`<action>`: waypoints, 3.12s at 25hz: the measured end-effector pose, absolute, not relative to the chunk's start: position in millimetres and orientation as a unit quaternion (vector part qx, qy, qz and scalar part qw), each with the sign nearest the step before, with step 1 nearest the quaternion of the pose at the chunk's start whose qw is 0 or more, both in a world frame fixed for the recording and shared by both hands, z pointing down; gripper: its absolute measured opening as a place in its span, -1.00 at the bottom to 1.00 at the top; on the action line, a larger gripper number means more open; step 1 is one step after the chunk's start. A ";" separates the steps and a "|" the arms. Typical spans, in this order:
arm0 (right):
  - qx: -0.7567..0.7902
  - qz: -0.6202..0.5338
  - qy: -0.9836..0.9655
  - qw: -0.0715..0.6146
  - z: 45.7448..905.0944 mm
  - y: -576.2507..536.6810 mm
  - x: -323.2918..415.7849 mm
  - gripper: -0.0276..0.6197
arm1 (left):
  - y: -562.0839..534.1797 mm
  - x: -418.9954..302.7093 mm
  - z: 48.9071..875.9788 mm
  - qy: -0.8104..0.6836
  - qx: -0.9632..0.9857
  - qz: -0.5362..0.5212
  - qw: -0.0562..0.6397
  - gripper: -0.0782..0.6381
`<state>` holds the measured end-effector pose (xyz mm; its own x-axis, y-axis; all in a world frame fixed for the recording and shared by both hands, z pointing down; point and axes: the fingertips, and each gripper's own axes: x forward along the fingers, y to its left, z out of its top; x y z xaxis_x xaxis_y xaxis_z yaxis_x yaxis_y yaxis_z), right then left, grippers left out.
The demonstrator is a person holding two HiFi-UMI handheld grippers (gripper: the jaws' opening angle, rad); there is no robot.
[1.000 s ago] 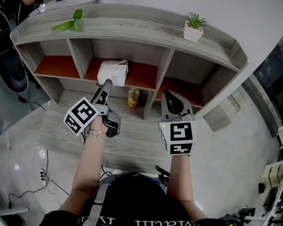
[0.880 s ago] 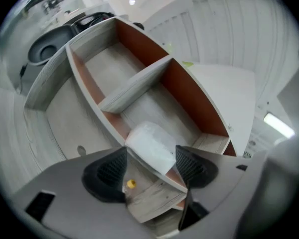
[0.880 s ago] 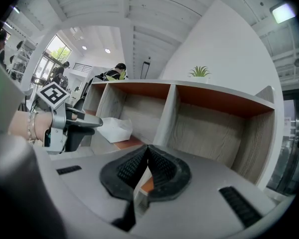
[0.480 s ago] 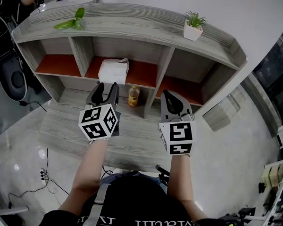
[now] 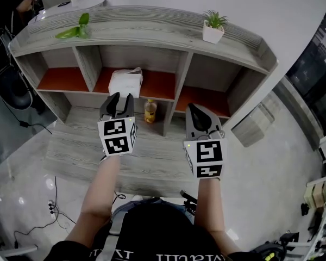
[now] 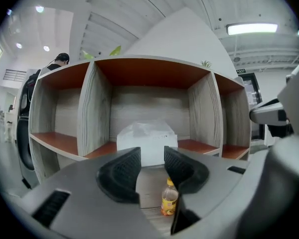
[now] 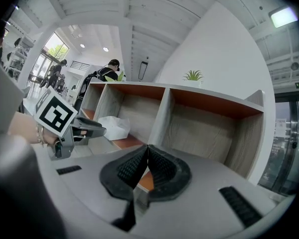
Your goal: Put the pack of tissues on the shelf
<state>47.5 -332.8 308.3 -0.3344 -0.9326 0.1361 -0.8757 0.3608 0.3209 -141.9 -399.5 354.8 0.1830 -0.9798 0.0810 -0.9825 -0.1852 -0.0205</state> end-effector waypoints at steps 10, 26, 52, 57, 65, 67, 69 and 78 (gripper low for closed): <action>0.570 -0.098 -0.801 0.153 303.0 -329.2 60.6 -0.86 | -420.2 -143.7 355.0 -0.632 0.773 0.060 0.003 -0.36; 0.572 -0.103 -0.801 0.143 295.1 -325.0 62.6 -0.86 | -429.1 -141.0 354.5 -0.616 0.785 0.065 0.005 -0.35; 0.561 -0.125 -0.813 0.094 275.2 -330.8 43.1 -0.86 | -358.7 -164.4 283.6 -0.578 0.807 -0.031 -0.119 -0.67; 0.554 -0.119 -0.821 0.076 272.9 -331.2 41.0 -0.86 | -355.1 -169.4 279.1 -0.580 0.804 -0.030 -0.129 -0.74; 0.550 -0.143 -0.821 0.055 261.6 -331.3 38.1 -0.86 | -348.4 -176.4 269.5 -0.584 0.798 -0.038 -0.145 -0.74; 0.550 -0.147 -0.820 0.057 261.0 -332.4 36.7 -0.86 | -347.5 -176.8 266.8 -0.584 0.797 -0.039 -0.149 -0.74; 0.549 -0.148 -0.821 0.059 261.4 -333.4 34.9 -0.86 | -346.4 -177.2 264.6 -0.584 0.797 -0.039 -0.152 -0.74; 0.548 -0.154 -0.819 0.065 261.6 -335.3 30.0 -0.86 | -343.0 -177.2 258.6 -0.581 0.797 -0.040 -0.160 -0.74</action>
